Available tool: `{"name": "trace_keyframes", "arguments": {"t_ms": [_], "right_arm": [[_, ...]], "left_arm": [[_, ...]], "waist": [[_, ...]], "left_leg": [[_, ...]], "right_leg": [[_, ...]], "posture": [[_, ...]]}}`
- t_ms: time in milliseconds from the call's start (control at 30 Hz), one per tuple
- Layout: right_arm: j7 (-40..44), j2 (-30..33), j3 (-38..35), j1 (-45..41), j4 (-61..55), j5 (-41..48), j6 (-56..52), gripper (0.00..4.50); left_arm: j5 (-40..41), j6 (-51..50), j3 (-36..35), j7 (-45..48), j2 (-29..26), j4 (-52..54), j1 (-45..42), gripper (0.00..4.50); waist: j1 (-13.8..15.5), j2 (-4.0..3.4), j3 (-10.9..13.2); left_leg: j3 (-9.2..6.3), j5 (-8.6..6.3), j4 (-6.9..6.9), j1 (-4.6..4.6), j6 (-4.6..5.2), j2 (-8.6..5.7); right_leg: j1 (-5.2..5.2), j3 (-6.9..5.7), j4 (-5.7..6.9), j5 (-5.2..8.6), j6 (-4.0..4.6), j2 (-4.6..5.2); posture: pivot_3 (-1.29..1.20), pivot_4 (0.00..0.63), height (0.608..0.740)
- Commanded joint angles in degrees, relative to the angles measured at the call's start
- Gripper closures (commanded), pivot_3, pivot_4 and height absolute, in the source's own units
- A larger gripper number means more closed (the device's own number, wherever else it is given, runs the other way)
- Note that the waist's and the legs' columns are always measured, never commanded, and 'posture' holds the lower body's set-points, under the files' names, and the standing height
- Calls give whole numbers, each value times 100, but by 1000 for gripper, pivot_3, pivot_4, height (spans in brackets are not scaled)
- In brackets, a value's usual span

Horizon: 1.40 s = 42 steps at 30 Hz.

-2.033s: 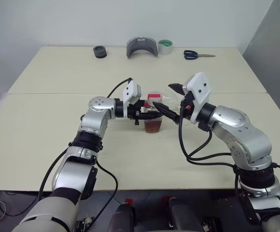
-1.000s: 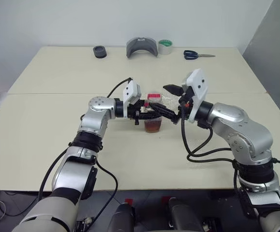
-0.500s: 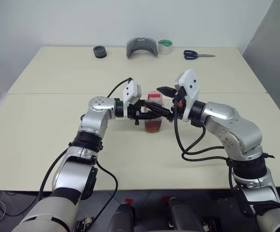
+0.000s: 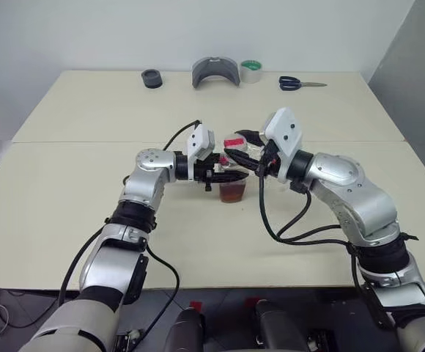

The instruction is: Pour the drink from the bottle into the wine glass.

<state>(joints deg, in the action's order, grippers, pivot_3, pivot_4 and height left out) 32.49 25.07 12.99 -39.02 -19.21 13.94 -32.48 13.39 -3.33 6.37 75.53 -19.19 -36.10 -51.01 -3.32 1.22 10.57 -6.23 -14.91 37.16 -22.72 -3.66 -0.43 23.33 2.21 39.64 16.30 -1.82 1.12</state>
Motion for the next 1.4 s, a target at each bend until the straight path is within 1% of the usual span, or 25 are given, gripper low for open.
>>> {"name": "trace_keyframes", "arguments": {"t_ms": [33, 133, 233, 333, 400, 467, 567, 667, 733, 767, 800, 867, 900, 933, 967, 1100, 1200, 1267, 1333, 1400], "right_arm": [[-16, -112, -160, 65, -322, 19, 236, 2768], [-155, -281, -651, 282, -493, 454, -143, 2768], [-356, -212, -1247, 538, -725, 701, -444, 2776], [-677, 64, -1777, 1132, -805, 401, -352, 2776], [-1107, -137, -2315, 1579, -803, 471, -349, 2776], [-1411, -206, -2660, 2129, -762, 305, -211, 2776], [-1683, -279, -2883, 2875, -679, 78, -50, 2776], [-1838, -416, -2895, 3447, -439, 31, -206, 2776], [-1976, -495, -2926, 3613, -262, 21, -323, 2060], [-2020, -525, -2957, 3642, -199, 54, -385, 1820], [-2063, -541, -2983, 3645, -162, 69, -414, 1435], [-2077, -494, -2994, 3622, -140, 81, -445, 749], [-2096, -462, -3001, 3602, -137, 66, -454, 484], [-2097, -400, -2993, 3580, -128, 31, -461, 92], [-2088, -321, -2968, 3565, -115, -35, -432, 0], [-1907, 153, -2784, 3500, -254, -303, -292, 0], [-1639, 708, -2436, 3576, -373, -696, -54, 0], [-1430, 1249, -2058, 3667, -376, -1205, 298, 0], [-1421, 1399, -1972, 3600, -390, -1347, 346, 0], [-1245, 1321, -1997, 3325, -484, -1085, 273, 0]], "left_arm": [[99, 50, -91, -14, -11, 317, -43, 2731], [102, 25, -97, -48, -4, 362, -18, 2731], [108, 0, -129, -102, -23, 413, 23, 2731], [133, -34, -170, -160, -65, 470, 85, 2731], [148, -51, -170, -172, -81, 519, 123, 2731], [155, -66, -175, -186, -88, 553, 146, 2731], [159, -89, -197, -221, -94, 598, 178, 2731], [162, -98, -214, -247, -101, 614, 204, 2731], [156, -100, -218, -272, -102, 630, 219, 2731], [154, -100, -227, -290, -105, 636, 225, 2731], [151, -96, -239, -311, -111, 637, 227, 2731], [151, -93, -280, -383, -125, 628, 230, 2731], [152, -93, -297, -413, -132, 627, 232, 2731], [165, -105, -328, -457, -140, 628, 236, 2731], [189, -128, -370, -515, -146, 631, 239, 2731], [259, -234, -628, -863, -245, 661, 272, 2731], [267, -221, -838, -1179, -361, 609, 296, 2731], [229, -127, -1005, -1473, -453, 479, 280, 2731], [186, -71, -1146, -1744, -556, 343, 256, 2732], [85, 22, -1306, -2127, -734, 162, 246, 2732]], "waist": [[-2, 0, 0], [5, 0, 0], [13, 0, 0], [53, 0, 0], [56, 0, 0], [62, 0, 0], [63, 0, 0], [28, 0, 0], [4, -1, -1], [-7, -1, -1], [-12, -2, -1], [-12, -2, -1], [-11, -2, -1], [-10, -2, -1], [-9, -2, -1], [3, -2, -1], [-2, -2, -1], [1, -2, -1], [1, -1, -1], [-11, -1, -1]], "left_leg": [[0, 0, 0, 0, 0, 1], [-2, 0, 0, -1, 0, 1], [-2, 0, 5, -5, 0, 0], [-5, 0, 4, -6, 0, -2], [-1, 0, 1, -6, 0, -3], [0, 0, -1, -5, 0, -2], [2, 0, -2, -3, 1, -3], [13, 0, -1, 4, 1, -1], [15, -1, -3, 11, 1, 2], [16, -1, -4, 14, 1, 2], [21, 0, -5, 18, 1, 2], [25, 0, -5, 21, 2, 2], [24, 0, -5, 21, 2, 2], [23, 0, -5, 21, 2, 1], [22, 0, -4, 20, 2, 1], [21, 0, -4, 19, 2, 0], [22, 0, -5, 19, 2, 1], [21, 0, -4, 20, 2, 1], [21, 0, -3, 19, 2, 0], [21, 0, -3, 21, 1, 1]], "right_leg": [[0, 0, 0, 0, 0, 0], [0, -1, 1, 0, 0, 0], [0, 0, 1, 0, 0, 4], [-1, -2, -1, 0, 0, 5], [-1, 0, -6, 0, 0, 5], [0, 3, -3, 0, 0, 4], [0, 5, 0, 0, 0, 3], [0, 15, 9, 0, 0, 0], [0, 17, 16, 1, 1, -4], [0, 19, 20, 1, 1, -5], [0, 24, 23, 1, 1, -5], [0, 28, 26, 1, 1, -6], [0, 28, 26, 1, 1, -6], [-1, 27, 25, 2, 1, -6], [-1, 27, 25, 2, 1, -6], [-1, 24, 24, 2, 0, -6], [-1, 25, 23, 2, 0, -6], [-2, 23, 22, 2, 0, -6], [-2, 22, 21, 3, -1, -6], [-3, 23, 21, 3, -1, -6]], "posture": [[0, 150, 740], [0, 150, 740], [0, 150, 740], [0, 150, 740], [0, 150, 740], [0, 150, 740], [0, 150, 740], [0, 150, 740], [0, 150, 740], [0, 150, 740], [0, 150, 740], [0, 150, 740], [0, 150, 740], [0, 150, 740], [0, 150, 740], [0, 150, 740], [0, 150, 740], [0, 150, 740], [0, 150, 740], [0, 150, 740]]}}
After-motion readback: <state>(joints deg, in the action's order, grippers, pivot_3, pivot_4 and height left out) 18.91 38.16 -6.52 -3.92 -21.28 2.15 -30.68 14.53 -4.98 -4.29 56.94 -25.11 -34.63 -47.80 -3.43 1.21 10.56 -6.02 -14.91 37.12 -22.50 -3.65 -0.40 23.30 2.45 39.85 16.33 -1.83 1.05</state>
